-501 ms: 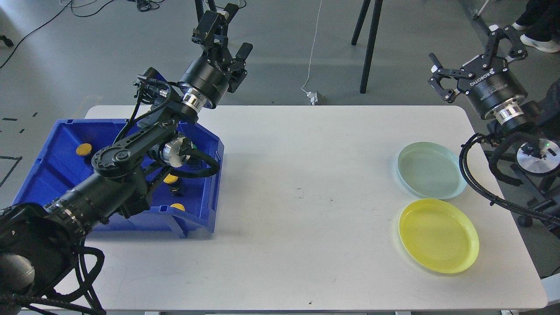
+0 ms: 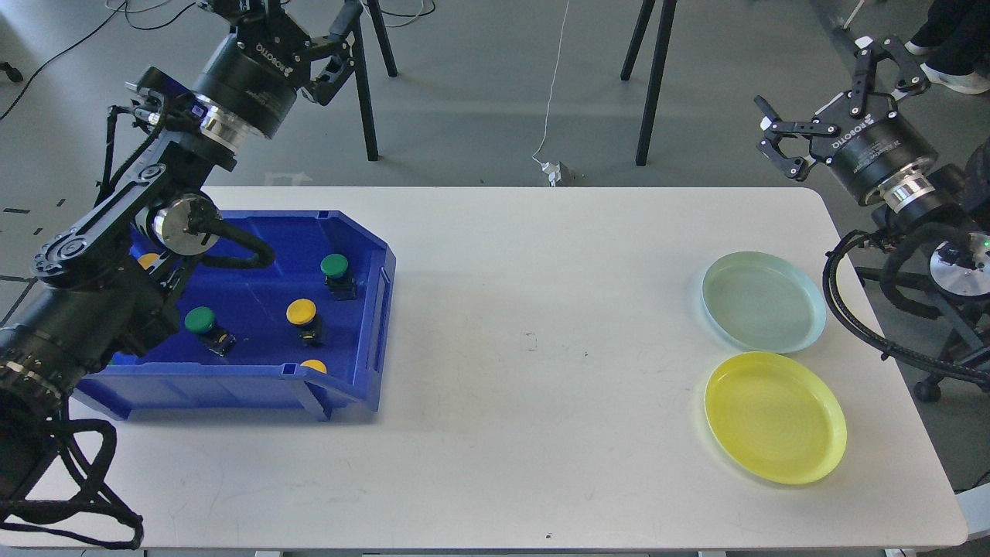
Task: Pass button and place on color plate
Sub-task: 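Move the left gripper over the blue bin toward a yellow button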
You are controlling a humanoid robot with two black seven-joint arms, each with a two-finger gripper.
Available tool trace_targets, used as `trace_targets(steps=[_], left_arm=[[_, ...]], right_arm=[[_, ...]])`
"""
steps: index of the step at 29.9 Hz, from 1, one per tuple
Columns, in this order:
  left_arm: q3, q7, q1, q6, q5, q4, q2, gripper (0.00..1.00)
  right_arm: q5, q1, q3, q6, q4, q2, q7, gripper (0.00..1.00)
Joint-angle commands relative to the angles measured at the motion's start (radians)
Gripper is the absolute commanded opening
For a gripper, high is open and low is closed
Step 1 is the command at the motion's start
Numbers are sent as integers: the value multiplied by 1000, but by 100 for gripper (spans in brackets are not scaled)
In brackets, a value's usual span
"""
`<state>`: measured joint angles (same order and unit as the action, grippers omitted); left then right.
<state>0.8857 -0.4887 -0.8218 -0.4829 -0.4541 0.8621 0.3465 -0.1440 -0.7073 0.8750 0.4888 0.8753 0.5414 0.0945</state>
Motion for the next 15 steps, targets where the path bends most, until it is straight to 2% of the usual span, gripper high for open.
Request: trace_targets(steps=[1,3,7,9,12,15], left_arm=[[116,0,53,-6,2,90,-15,100],[121,0,55,-6,-18,141,-9,100],[17,0,18,125,-196,180,81,100],[-147,0,-75,167,-268,175,144,100],[-519,0,-263,219,-345,172,256,100],[-904,0,-475,228,-536,181,342,100]], right_arm=[[0,-1,1,0,1,-1,1,99],[0,0,1,0,1,-1,1,99],[0,3,-1,0,-2,-1,2,99],[0,8,-1,0,-2,-1,2,99],[0,32,-1,0,-1,-1,5,99],[0,48,1,0,-5,-1,7,99]])
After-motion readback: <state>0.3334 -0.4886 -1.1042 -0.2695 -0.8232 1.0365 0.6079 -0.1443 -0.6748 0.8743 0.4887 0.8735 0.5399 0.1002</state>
